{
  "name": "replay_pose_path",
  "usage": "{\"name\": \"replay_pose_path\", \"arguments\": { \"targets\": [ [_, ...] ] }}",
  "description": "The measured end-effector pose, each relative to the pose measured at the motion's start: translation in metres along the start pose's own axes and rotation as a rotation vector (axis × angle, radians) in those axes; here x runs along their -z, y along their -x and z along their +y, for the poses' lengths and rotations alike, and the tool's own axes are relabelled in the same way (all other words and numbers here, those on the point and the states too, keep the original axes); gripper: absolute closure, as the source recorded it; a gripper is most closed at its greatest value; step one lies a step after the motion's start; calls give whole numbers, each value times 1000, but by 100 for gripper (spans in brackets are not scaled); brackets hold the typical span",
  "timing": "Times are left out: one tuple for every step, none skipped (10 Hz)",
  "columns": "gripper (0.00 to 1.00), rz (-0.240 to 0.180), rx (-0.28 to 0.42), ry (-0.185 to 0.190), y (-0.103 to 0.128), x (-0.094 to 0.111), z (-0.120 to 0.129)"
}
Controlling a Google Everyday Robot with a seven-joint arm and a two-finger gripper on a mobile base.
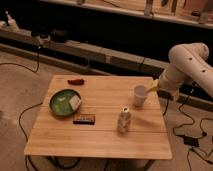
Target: Knock the bottle over
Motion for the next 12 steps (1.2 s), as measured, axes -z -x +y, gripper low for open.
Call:
{"name": "replay_pose_path", "arguments": {
  "targets": [
    [20, 0, 0, 0, 0, 0, 0],
    [20, 0, 0, 0, 0, 0, 0],
    [20, -1, 0, -1, 0, 0, 0],
    [20, -10, 10, -7, 3, 0, -3],
    [20, -49, 40, -17, 18, -1, -9],
    [21, -117, 85, -25, 42, -7, -17],
    [27, -177, 129, -23, 65, -13, -24],
    [38, -238, 184, 10, 92, -25, -26],
    [48, -273, 222, 55, 109, -37, -22],
    [57, -299, 246, 98, 122, -46, -18],
    [67, -310, 249, 145, 129, -54, -13],
    [77, -312, 244, 191, 130, -60, -11]
  ]
}}
